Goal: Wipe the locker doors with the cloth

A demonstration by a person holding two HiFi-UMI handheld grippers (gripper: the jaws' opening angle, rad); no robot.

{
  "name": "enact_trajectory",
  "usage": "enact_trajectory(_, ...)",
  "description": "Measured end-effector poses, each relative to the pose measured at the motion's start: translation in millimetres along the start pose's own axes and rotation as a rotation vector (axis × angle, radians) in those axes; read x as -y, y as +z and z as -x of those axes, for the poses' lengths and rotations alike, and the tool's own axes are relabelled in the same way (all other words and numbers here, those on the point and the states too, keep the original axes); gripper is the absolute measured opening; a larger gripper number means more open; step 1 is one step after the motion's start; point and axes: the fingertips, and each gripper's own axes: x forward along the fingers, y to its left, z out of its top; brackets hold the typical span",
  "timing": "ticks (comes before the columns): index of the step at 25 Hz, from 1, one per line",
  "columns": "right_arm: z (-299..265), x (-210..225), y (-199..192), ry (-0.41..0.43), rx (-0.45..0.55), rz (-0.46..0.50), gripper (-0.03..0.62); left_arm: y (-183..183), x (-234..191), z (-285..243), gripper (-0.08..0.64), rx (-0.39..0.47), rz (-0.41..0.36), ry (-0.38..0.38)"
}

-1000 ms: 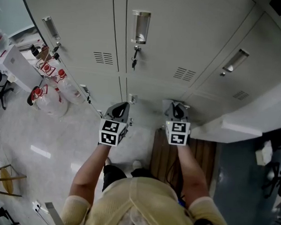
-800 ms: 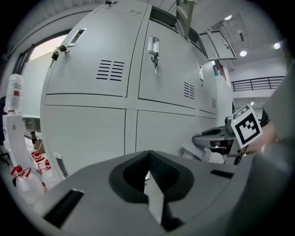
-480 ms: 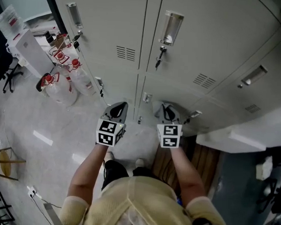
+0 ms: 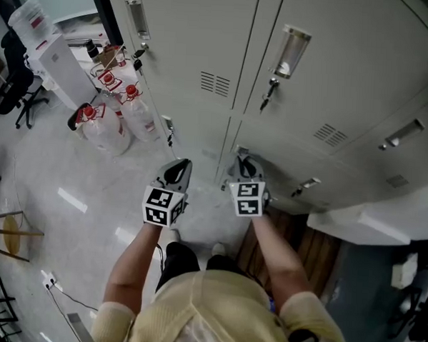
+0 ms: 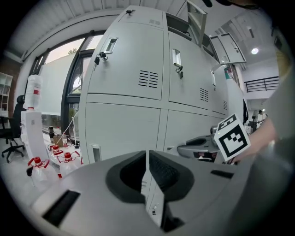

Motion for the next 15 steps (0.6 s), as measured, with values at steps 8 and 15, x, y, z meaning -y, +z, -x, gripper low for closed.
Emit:
enact_trajectory(8,-29,-2,-10,-0.008,-0.058,0.023,0.005,-12,-8,-6,0.003,0.001,0.058,0.006)
enact_trajectory(15,-34,8,-19,-0.019,-0.095,0.045,0.005,-19,-8,-21,0.002,-0.009,0.062,0.036)
